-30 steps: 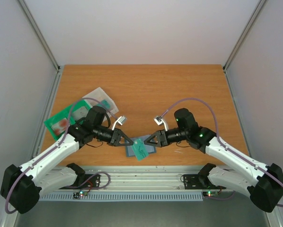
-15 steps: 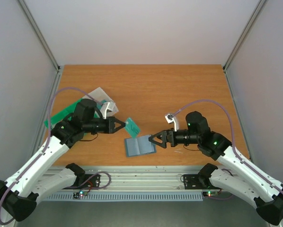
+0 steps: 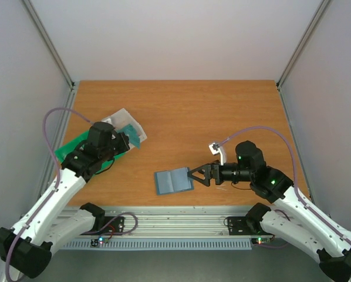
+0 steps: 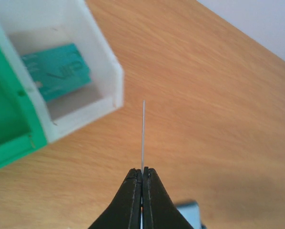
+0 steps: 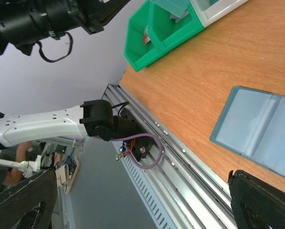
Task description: Take the credit cards out of the card holder
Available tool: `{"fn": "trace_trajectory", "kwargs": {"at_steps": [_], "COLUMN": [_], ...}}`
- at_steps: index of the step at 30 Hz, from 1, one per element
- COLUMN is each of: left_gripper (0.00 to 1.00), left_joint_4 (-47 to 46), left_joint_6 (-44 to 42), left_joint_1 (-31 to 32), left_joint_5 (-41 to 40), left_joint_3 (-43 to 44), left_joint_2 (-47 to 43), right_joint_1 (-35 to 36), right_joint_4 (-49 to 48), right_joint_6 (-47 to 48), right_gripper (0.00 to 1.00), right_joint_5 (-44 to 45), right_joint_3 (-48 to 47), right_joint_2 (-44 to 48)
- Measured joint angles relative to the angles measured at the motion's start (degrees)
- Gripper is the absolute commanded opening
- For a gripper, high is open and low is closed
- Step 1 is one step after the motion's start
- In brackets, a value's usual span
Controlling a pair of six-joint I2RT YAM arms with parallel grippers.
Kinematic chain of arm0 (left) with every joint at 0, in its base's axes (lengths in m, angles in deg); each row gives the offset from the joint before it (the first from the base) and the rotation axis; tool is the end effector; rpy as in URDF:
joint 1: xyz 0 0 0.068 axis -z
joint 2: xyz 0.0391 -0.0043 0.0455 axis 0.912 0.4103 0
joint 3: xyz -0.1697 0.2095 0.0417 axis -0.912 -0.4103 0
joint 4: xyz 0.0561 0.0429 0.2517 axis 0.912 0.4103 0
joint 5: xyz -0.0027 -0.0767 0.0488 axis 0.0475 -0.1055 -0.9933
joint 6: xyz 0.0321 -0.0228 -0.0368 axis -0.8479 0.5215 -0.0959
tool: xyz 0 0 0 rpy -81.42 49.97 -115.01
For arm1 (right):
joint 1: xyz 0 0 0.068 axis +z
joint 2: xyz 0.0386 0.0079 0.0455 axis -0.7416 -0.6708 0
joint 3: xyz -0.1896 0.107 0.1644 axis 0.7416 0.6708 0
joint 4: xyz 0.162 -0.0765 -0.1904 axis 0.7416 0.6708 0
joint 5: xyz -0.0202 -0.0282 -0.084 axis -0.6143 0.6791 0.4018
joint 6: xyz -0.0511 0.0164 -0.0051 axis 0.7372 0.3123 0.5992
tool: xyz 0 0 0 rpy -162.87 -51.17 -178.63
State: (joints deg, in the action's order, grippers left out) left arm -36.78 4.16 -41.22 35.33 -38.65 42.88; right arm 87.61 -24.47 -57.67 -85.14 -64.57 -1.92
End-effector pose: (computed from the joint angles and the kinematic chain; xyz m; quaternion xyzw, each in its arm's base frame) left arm 0.1726 -0.0798 0.3068 -0.1169 0.8915 -0.2430 0.3640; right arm 0.1066 0.1159 0.2982 -0.3573 0.7438 0.4522 0.3385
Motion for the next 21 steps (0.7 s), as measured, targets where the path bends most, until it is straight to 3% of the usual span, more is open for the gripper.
{"fn": "trace_trajectory", "kwargs": {"at_steps": [7,21], "left_gripper": [0.0,0.0], "left_joint_4": [-8.0,-21.4], "left_joint_6": [2.1,7.1], "left_joint_1": [-2.8,-7.4], "left_joint_5": [-11.3,-17.0], "left_joint_3": [-4.3,-1.9], "left_joint_2": [3.2,24.2], "right_joint_1": [0.0,0.0], "right_joint_4": [0.2,4.6], "right_joint_6": [-0.6,-0.9], "right_gripper": [0.99,0.98], "right_joint_5": [0.2,2.2], "right_joint_3": [0.0,0.0], "right_joint_2": [1.2,4.5]}}
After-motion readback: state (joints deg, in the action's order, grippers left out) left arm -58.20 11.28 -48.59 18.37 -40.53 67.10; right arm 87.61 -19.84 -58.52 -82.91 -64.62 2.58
